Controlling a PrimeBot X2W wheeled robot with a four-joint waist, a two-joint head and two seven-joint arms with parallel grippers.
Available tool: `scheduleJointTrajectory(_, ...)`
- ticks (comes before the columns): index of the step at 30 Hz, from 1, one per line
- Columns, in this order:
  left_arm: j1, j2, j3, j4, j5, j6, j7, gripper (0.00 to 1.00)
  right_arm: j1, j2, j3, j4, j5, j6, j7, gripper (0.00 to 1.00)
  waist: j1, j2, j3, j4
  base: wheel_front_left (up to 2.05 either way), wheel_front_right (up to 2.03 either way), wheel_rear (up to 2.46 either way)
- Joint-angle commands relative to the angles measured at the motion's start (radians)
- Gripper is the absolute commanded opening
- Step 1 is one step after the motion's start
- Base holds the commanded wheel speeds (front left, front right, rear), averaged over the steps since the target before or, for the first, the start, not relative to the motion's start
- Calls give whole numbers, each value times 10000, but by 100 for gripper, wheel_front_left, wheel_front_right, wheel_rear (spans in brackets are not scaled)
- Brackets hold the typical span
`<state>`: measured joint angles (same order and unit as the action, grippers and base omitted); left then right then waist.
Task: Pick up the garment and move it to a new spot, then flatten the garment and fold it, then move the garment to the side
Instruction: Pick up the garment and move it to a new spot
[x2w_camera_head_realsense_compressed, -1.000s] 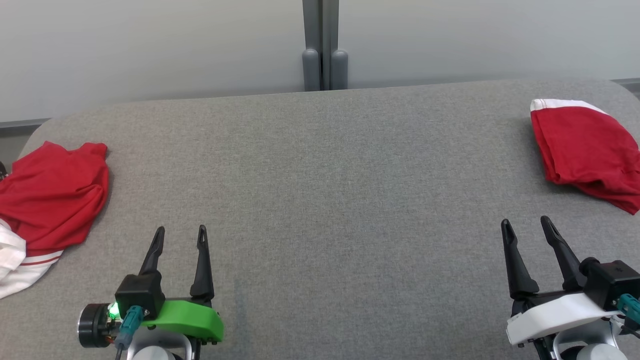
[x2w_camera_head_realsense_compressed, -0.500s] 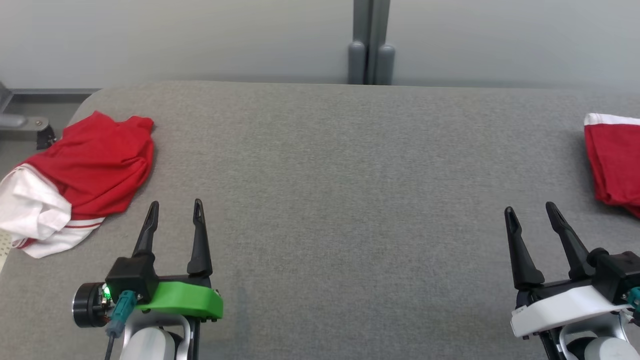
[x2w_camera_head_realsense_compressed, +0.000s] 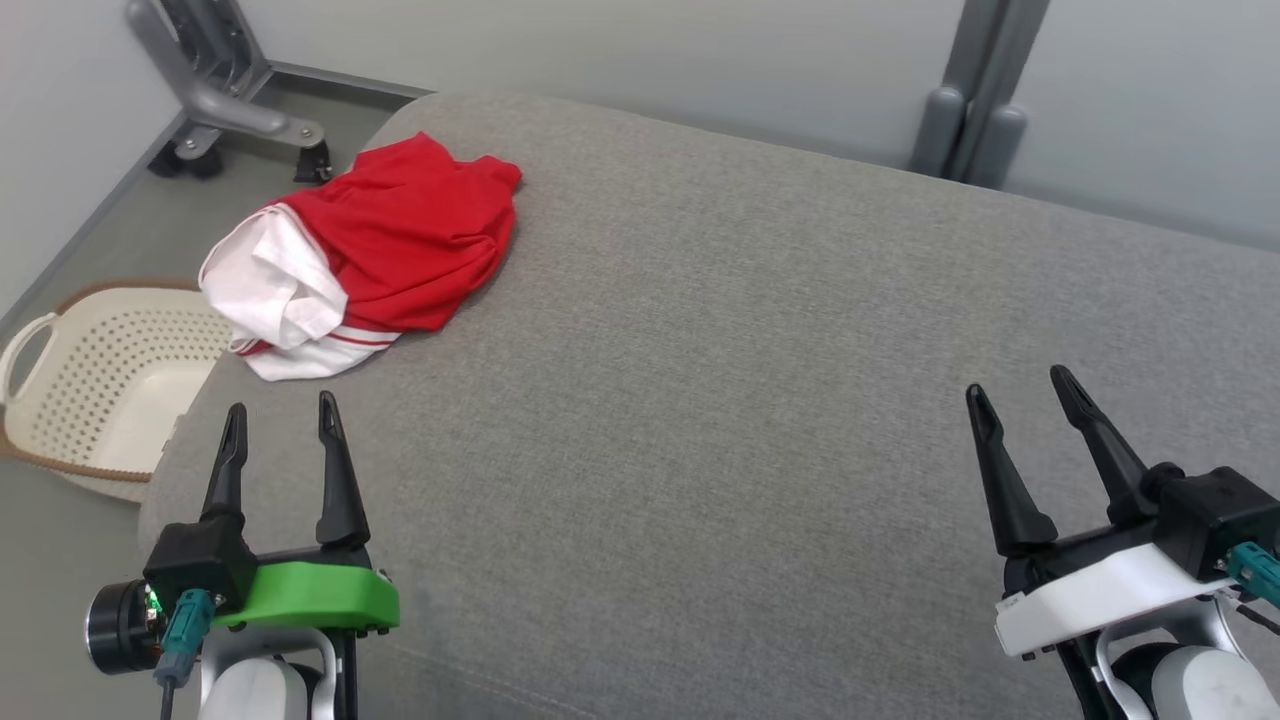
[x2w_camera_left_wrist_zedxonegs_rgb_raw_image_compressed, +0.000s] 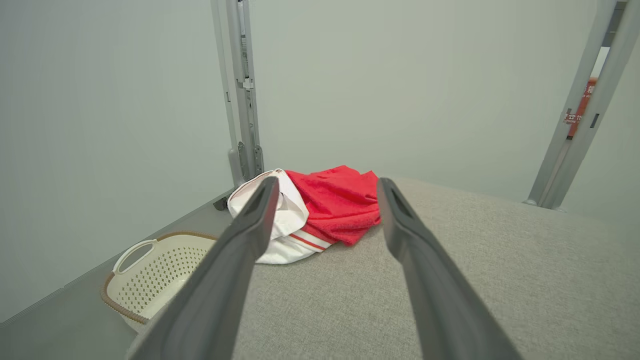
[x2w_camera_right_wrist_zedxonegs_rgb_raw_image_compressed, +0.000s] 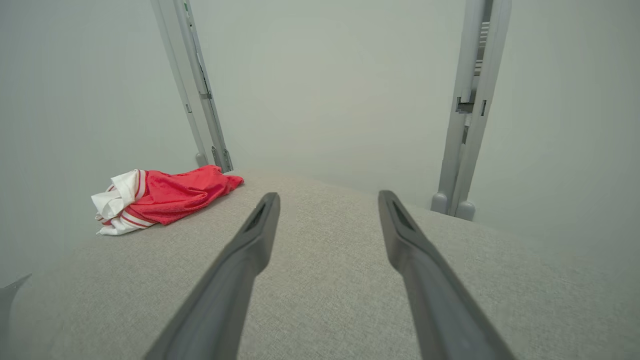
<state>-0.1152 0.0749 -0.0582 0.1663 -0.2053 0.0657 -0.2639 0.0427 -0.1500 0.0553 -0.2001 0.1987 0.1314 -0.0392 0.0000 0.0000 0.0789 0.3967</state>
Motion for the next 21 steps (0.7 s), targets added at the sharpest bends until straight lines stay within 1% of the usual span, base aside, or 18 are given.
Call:
scheduleJointTrajectory(1, -10, -71, 67, -47, 73, -71, -4, 100, -154, -70, 42, -103, 45, -15, 57, 100, 0, 0, 366, 746, 0, 0, 0)
scheduleJointTrajectory(6, -381, -188, 172, -65, -94, -147, -4, 100, -444, -293, 133, -472, -11, -15, 332, 100, 0, 0, 1175, 784, 0, 0, 0)
scheduleJointTrajectory(10, -934, -241, 13, 284, -472, -318, -4, 100, -803, -619, 117, -938, -69, -15, 679, 100, 0, 0, 2229, 598, 0, 0, 0)
scheduleJointTrajectory(12, -1429, -242, -122, 590, -767, -319, -3, 100, -1006, -855, 78, -1216, -88, -15, 883, 100, 0, 0, 2884, 451, 0, 0, 0)
scheduleJointTrajectory(16, -2705, -248, -559, 1639, -1295, -336, -4, 100, -1358, -1294, -96, -1720, -37, -15, 1236, 100, 0, 0, 4136, 185, 0, 0, 0)
scheduleJointTrajectory(19, -3795, -241, -792, 2891, -1452, -520, -3, 100, -1568, -1586, -86, -1950, 38, -15, 1359, 100, 0, 0, 4861, -85, 0, 0, 0)
scheduleJointTrajectory(21, -4485, -237, -759, 3715, -1488, -643, -4, 100, -1681, -1683, -72, -2016, 70, -15, 1380, 100, 0, 0, 5179, -259, 0, 0, 0)
